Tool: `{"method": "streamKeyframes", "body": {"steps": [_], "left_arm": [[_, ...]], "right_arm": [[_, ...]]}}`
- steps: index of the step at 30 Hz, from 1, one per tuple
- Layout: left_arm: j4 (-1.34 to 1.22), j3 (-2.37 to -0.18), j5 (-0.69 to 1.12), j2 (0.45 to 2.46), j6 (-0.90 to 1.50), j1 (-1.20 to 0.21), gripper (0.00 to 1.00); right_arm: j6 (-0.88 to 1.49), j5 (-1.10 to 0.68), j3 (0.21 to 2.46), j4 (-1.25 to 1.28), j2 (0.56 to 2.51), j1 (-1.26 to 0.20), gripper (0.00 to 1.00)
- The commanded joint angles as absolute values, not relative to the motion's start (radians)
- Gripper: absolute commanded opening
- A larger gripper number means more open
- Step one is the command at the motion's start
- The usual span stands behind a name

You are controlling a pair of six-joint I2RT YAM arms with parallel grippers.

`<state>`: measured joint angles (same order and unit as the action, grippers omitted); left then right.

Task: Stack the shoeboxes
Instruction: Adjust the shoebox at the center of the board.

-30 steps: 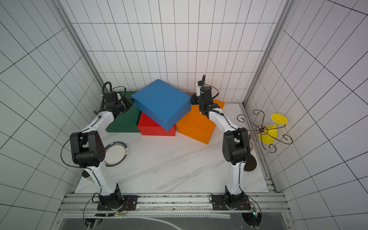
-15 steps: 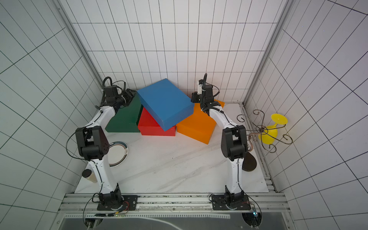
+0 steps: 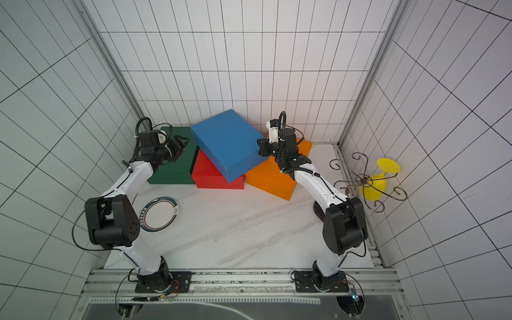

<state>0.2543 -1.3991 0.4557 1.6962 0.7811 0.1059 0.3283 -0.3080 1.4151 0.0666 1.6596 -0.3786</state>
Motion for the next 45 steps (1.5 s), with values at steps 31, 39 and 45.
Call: {"method": "streamKeyframes", "body": {"steps": [31, 39, 45], "left_arm": [[0.338, -1.673, 0.431, 1.921, 0.764, -0.014, 0.42], [0.402, -1.852, 0.403, 2.022, 0.758, 0.016, 0.46], [0.402, -1.946, 0.392, 2.085, 0.76, 0.038, 0.48]], "right_arm": [[0.093, -0.445, 1.601, 0.135, 1.969, -0.233, 0.0], [0.081, -0.505, 1.475, 0.171, 1.89, -0.305, 0.0], [0.101, -0.495, 1.375, 0.17, 1.81, -0.375, 0.0]]}}
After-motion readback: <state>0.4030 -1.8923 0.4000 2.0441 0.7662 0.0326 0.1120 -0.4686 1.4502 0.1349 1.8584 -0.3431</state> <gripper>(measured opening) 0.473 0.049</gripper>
